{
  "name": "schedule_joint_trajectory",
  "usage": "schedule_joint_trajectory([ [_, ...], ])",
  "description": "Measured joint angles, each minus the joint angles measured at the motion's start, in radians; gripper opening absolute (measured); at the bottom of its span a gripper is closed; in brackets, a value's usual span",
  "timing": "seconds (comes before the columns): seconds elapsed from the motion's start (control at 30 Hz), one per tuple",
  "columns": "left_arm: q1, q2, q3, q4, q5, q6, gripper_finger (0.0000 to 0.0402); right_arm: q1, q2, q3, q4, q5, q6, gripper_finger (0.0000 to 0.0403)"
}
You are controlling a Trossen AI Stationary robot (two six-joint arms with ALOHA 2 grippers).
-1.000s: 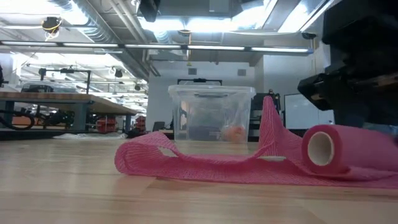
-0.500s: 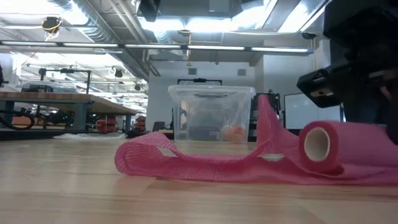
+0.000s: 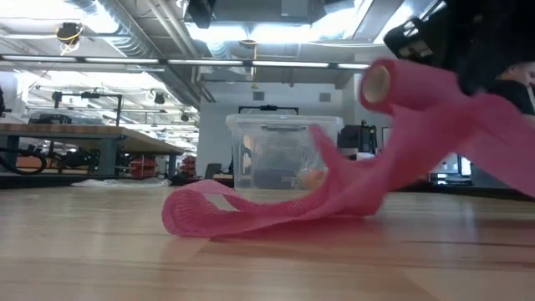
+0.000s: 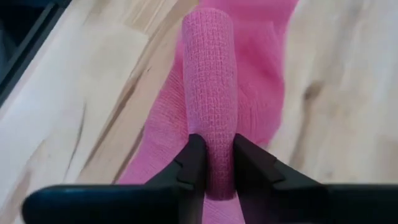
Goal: Roll bandage
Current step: Roll the pink bandage
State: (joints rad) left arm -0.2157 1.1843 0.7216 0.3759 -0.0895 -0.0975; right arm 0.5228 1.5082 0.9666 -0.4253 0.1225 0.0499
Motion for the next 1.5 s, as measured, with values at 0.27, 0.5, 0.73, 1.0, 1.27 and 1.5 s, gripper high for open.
schedule_joint_trajectory([
  [0.27, 0.001, 0.057, 0.0, 0.006, -0.03, -0.001, 0.0001, -0.019, 0.0, 0.006, -0.006, 0.158, -0.032, 0.007],
  [0.5, -0.001, 0.236, 0.047, -0.003, -0.05, -0.032, 0.0001, -0.104, 0.0, 0.006, 0.011, 0.264, -0.005, 0.007],
  [0.73, 0.017, 0.333, 0.109, 0.002, -0.045, -0.128, 0.0006, -0.134, 0.0, 0.006, 0.013, 0.275, 0.047, 0.007],
  [1.0, 0.026, 0.396, 0.11, 0.028, -0.049, -0.157, 0.0098, -0.134, 0.0, 0.006, 0.027, 0.291, 0.048, 0.007],
  [1.27, 0.018, 0.459, 0.11, 0.084, -0.052, -0.126, 0.0155, -0.159, 0.002, 0.006, 0.059, 0.297, 0.048, 0.007],
  [1.5, 0.031, 0.462, 0.11, 0.075, -0.05, -0.085, 0.0155, -0.164, 0.002, 0.006, 0.074, 0.287, 0.049, 0.0069],
])
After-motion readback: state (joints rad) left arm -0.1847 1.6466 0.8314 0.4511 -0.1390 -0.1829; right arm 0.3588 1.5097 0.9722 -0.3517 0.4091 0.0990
